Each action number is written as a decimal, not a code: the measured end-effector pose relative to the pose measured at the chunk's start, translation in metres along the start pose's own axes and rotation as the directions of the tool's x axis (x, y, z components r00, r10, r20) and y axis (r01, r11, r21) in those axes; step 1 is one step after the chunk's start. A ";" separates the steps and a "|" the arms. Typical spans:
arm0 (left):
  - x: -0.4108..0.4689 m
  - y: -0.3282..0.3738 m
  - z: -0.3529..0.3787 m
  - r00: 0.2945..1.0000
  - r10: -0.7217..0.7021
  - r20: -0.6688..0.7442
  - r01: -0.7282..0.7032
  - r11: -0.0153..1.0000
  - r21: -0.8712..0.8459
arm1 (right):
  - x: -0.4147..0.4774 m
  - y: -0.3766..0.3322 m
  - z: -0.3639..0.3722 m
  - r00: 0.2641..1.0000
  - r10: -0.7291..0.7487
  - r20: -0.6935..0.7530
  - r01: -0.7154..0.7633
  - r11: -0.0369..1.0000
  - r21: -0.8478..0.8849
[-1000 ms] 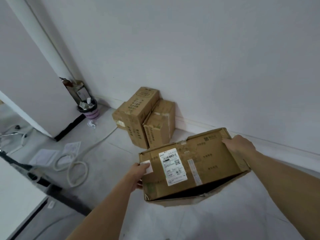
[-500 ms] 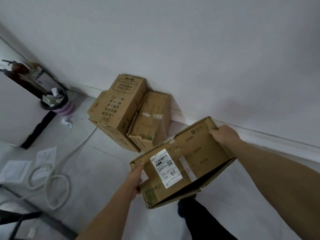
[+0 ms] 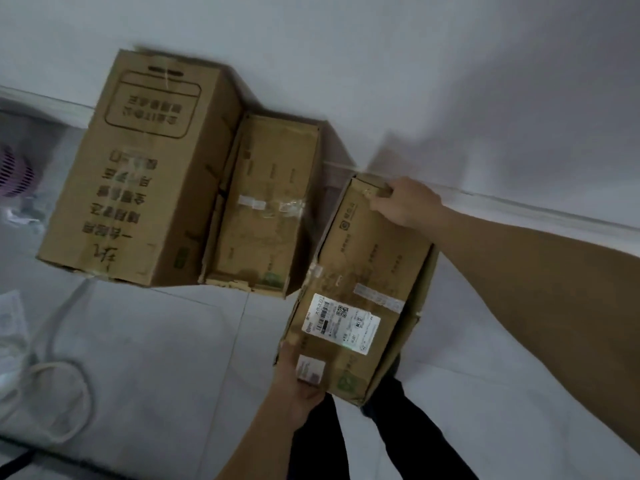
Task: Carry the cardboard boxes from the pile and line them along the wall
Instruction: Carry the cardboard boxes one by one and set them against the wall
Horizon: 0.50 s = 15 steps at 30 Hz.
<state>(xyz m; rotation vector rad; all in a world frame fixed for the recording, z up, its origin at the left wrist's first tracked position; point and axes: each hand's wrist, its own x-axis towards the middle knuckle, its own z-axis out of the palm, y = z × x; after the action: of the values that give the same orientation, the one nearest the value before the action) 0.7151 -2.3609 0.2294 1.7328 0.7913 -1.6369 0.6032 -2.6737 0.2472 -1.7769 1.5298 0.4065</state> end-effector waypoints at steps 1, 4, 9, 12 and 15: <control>0.015 0.002 0.001 1.000 -0.029 0.001 0.030 0.999 -0.022 | 0.011 0.000 0.010 1.000 0.003 0.013 -0.002 0.999 -0.033; 0.050 0.009 0.008 0.993 -0.121 0.001 0.120 0.985 -0.121 | 0.038 -0.002 0.039 0.998 -0.054 0.022 0.057 0.986 -0.155; 0.080 0.031 0.009 0.978 -0.209 0.000 0.208 0.973 -0.100 | 0.043 0.001 0.070 0.957 -0.179 -0.229 0.131 0.969 -0.210; 0.082 0.049 0.011 0.972 -0.222 0.076 0.225 0.974 -0.029 | 0.014 0.029 0.103 0.907 0.088 -0.411 -0.102 0.995 -0.013; 0.081 0.073 0.023 0.974 -0.215 0.068 0.214 0.977 0.022 | -0.031 0.062 0.143 0.849 0.502 -0.167 -0.432 0.840 0.328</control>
<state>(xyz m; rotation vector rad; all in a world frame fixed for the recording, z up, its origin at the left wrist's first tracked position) 0.7613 -2.4239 0.1503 1.6364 0.9635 -1.8383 0.5693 -2.5515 0.1509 -1.2510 2.1007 0.1883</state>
